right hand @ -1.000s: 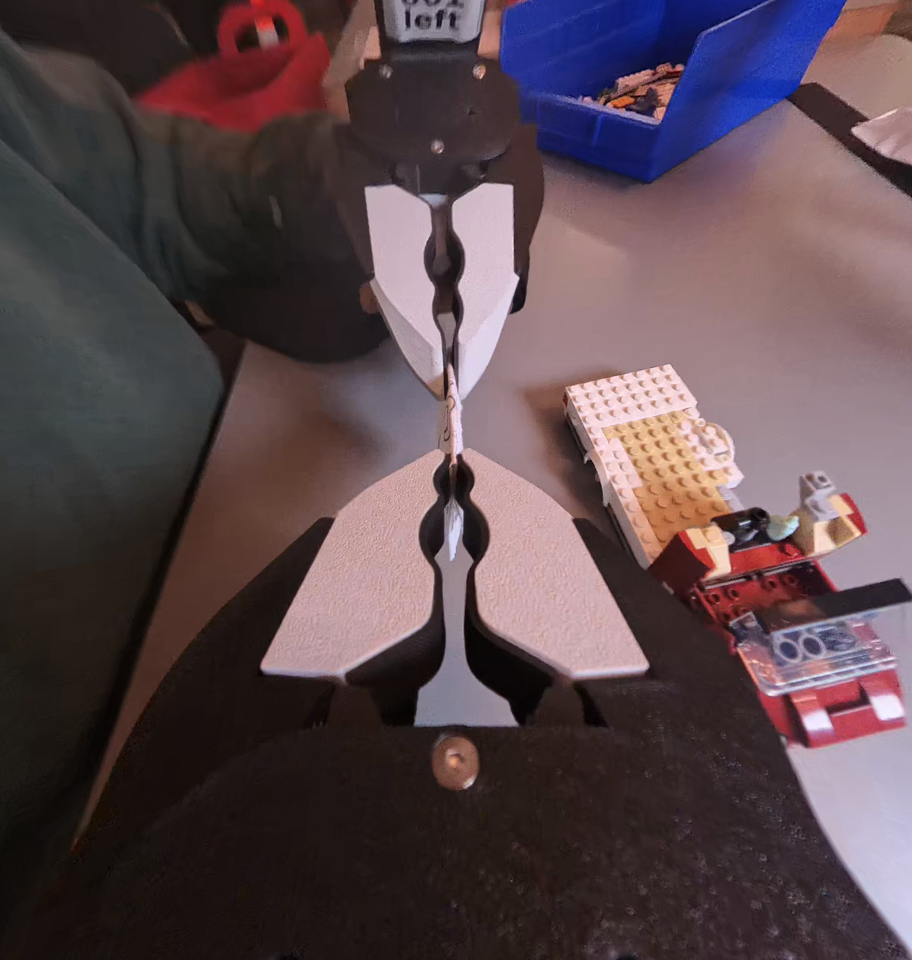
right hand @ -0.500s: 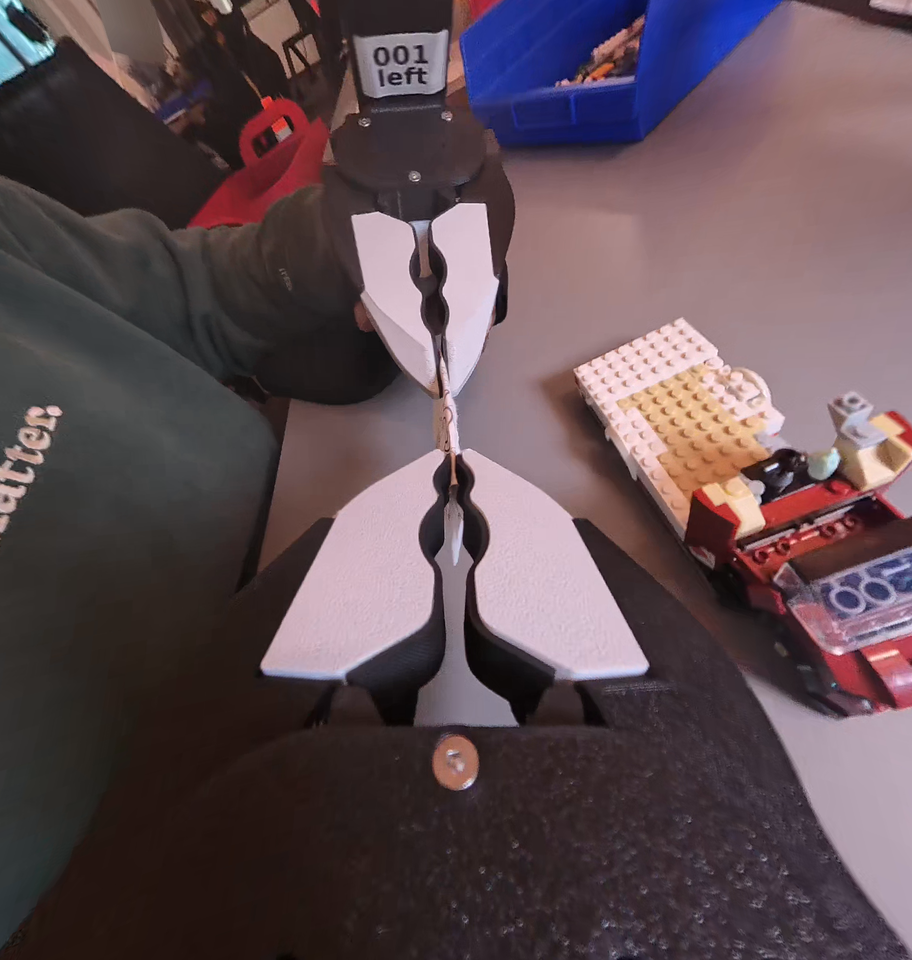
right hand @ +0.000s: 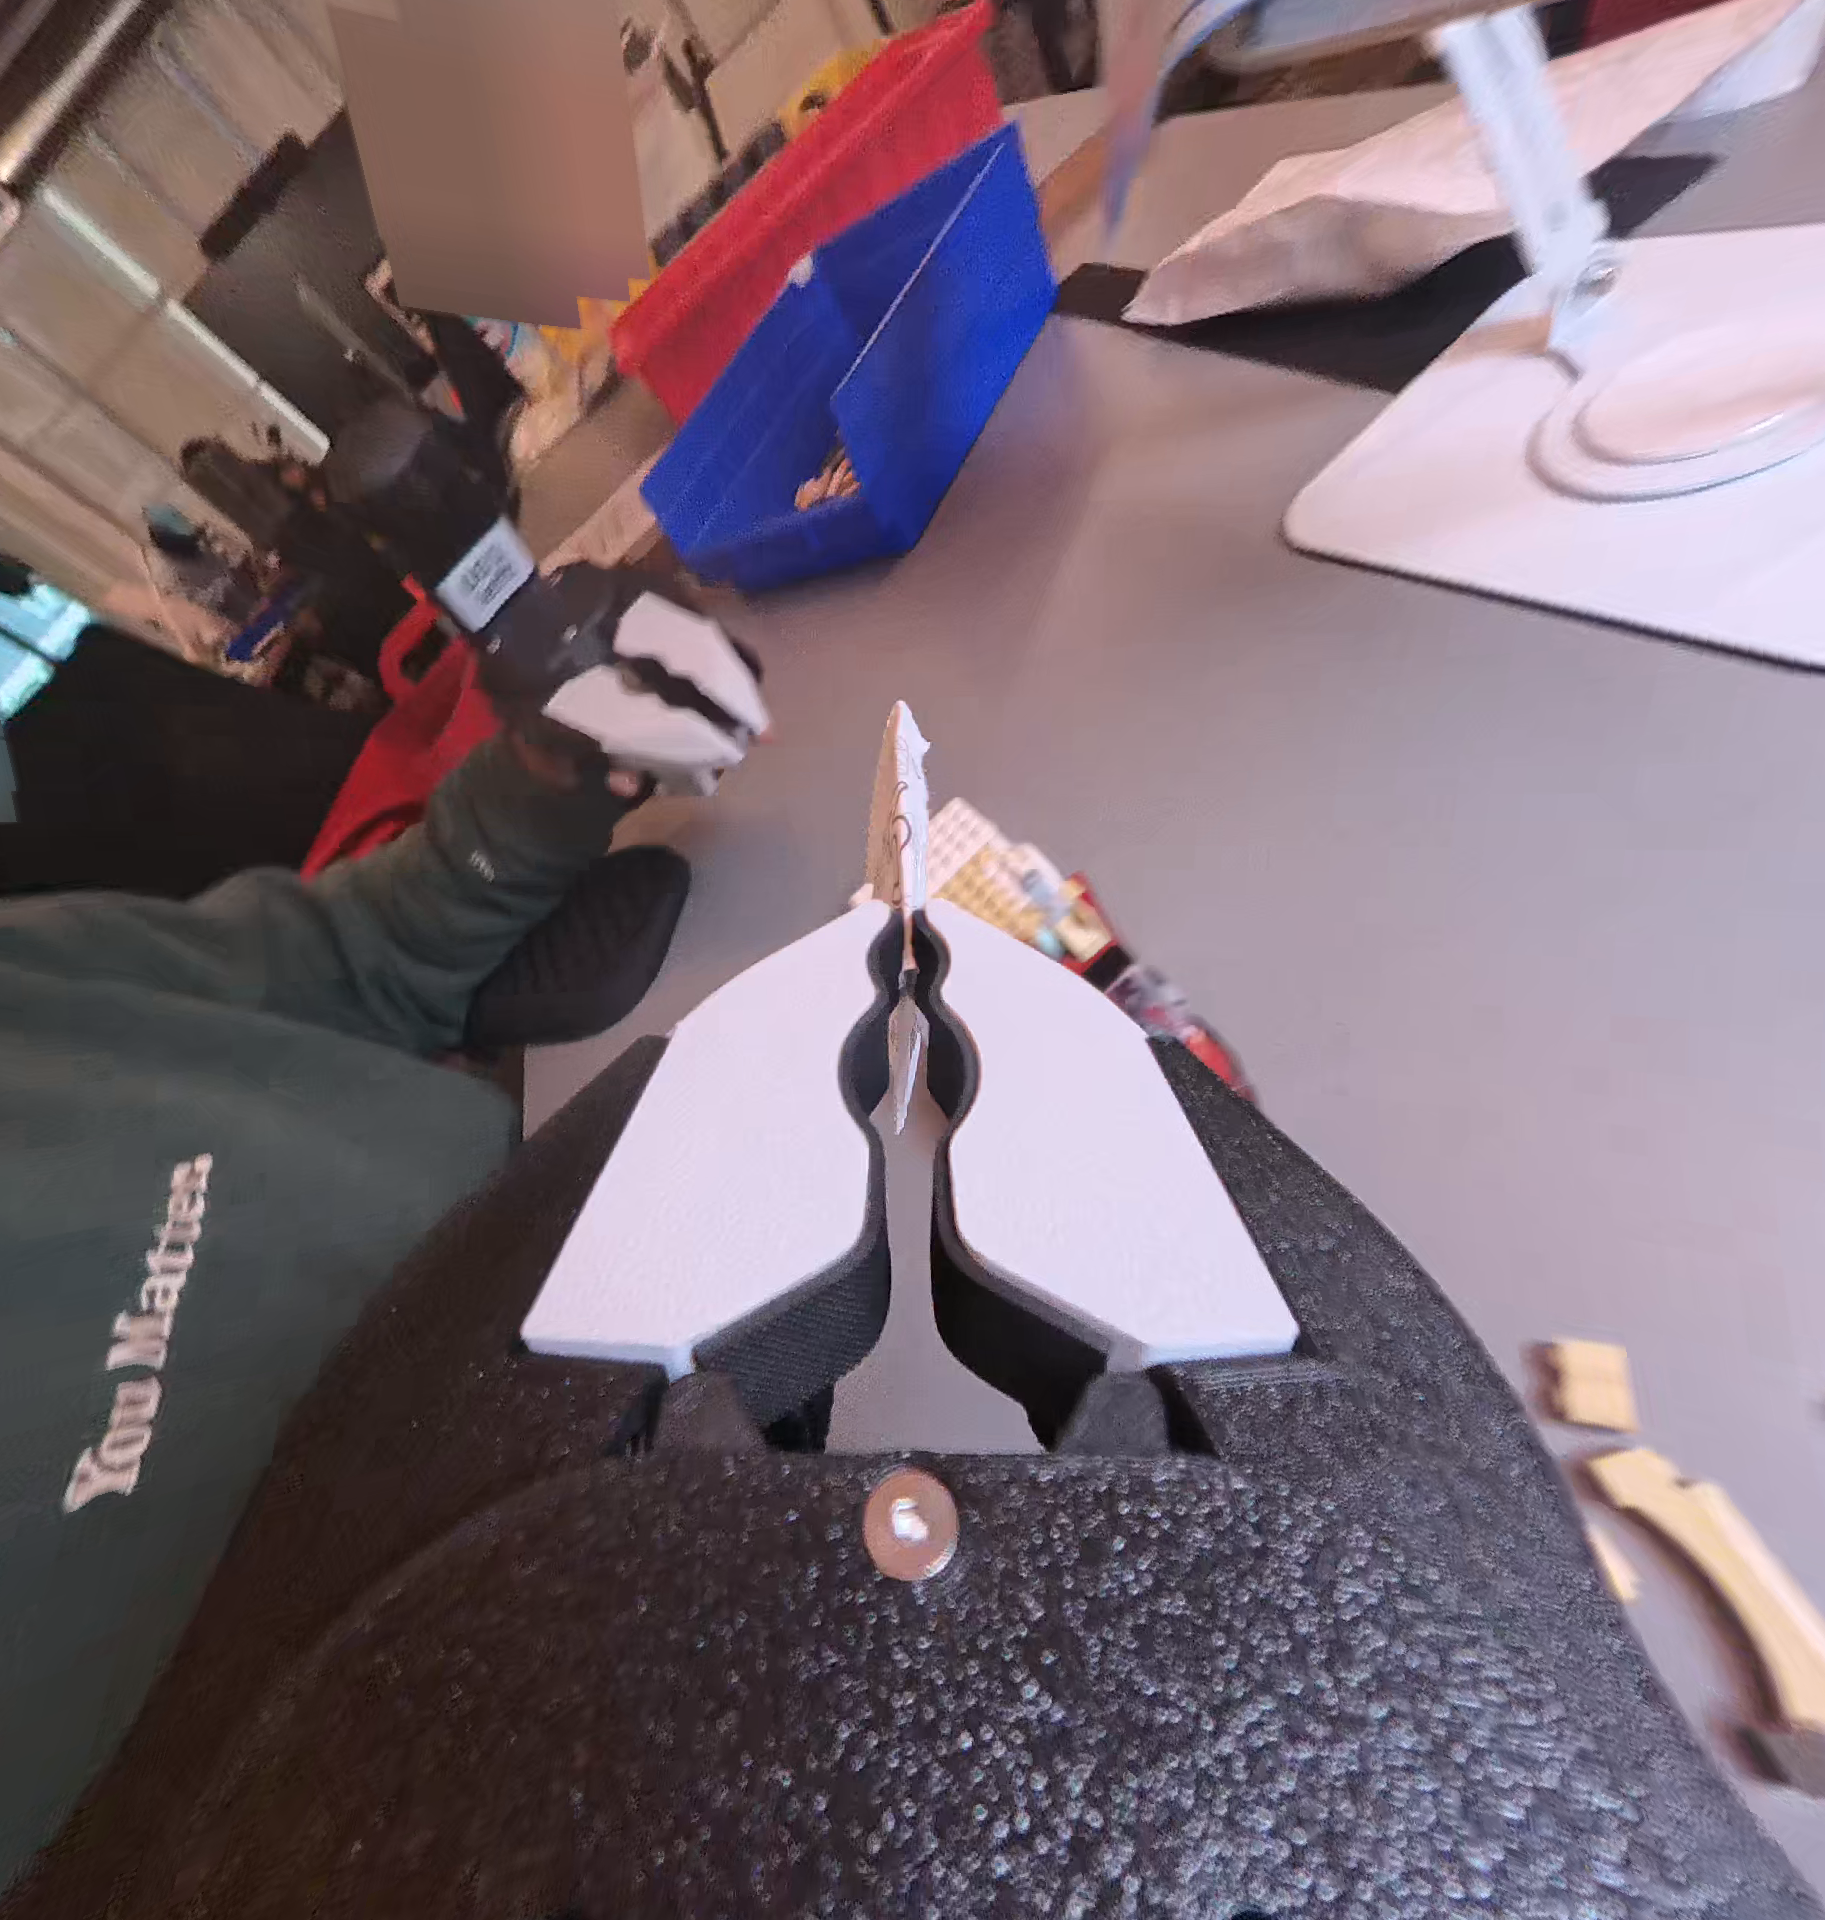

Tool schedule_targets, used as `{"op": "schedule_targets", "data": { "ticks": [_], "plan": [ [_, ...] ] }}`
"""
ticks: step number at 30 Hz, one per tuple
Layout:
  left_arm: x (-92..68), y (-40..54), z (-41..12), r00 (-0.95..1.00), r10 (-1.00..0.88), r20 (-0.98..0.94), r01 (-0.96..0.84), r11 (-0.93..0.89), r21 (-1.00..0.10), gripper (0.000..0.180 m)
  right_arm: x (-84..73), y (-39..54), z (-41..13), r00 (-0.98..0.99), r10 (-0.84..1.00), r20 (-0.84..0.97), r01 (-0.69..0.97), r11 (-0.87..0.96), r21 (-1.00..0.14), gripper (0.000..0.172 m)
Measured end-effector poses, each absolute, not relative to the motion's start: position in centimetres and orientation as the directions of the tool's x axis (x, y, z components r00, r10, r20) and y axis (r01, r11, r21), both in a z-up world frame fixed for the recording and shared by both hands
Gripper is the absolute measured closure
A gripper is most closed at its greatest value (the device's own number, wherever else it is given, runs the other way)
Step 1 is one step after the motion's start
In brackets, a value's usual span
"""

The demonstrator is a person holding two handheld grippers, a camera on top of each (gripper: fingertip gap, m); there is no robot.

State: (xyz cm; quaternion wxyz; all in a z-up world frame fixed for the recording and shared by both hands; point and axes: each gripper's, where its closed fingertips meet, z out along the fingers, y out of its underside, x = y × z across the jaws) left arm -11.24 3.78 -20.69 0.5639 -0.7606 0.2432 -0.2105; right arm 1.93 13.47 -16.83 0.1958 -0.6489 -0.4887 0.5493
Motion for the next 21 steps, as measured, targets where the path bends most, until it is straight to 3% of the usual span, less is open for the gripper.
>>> {"op": "schedule_targets", "data": {
  "ticks": [3, 6, 9, 12, 15, 21],
  "plan": [
    [-11.2, 3.8, -20.9, 0.798, -0.601, 0.040, -0.134, -0.242, -0.961, 0.175, 0.2, 19.5, -18.1, 0.047, 0.831, -0.554, 0.453, -0.512, -0.730, 0.171],
    [-11.2, 3.9, -21.0, 0.808, -0.589, 0.012, -0.150, -0.227, -0.962, 0.175, -1.5, 23.6, -22.8, 0.172, 0.774, -0.609, 0.536, -0.592, -0.601, 0.170],
    [-11.8, 4.0, -20.9, 0.822, -0.569, -0.019, -0.170, -0.212, -0.962, 0.175, -1.7, 26.6, -28.2, 0.301, 0.832, -0.466, 0.650, -0.537, -0.538, 0.159],
    [-12.6, 4.1, -20.6, 0.840, -0.543, -0.014, -0.148, -0.204, -0.968, 0.175, -1.1, 28.7, -29.4, 0.298, 0.940, -0.164, 0.742, -0.337, -0.580, 0.136],
    [-14.0, 4.3, -19.5, 0.867, -0.497, -0.029, -0.132, -0.174, -0.976, 0.173, -1.1, 29.2, -25.2, 0.288, 0.958, 0.007, 0.663, -0.194, -0.723, 0.134],
    [-24.7, 1.8, -14.8, 0.968, -0.174, -0.179, -0.203, -0.131, -0.971, 0.165, 1.9, 23.0, -18.4, 0.190, 0.982, -0.008, 0.430, -0.091, -0.898, 0.134]
  ]
}}
